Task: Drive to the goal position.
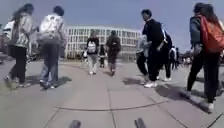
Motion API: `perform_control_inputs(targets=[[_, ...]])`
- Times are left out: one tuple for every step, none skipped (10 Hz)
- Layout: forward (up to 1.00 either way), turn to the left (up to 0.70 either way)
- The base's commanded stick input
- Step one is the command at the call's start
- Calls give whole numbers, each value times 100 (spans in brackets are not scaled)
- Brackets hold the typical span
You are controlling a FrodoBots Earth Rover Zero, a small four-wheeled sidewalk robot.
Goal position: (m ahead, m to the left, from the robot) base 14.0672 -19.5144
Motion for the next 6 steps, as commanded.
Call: perform_control_inputs(targets=[[85, -5], [85, -2], [85, 1], [85, -1], [85, -3], [85, -5]])
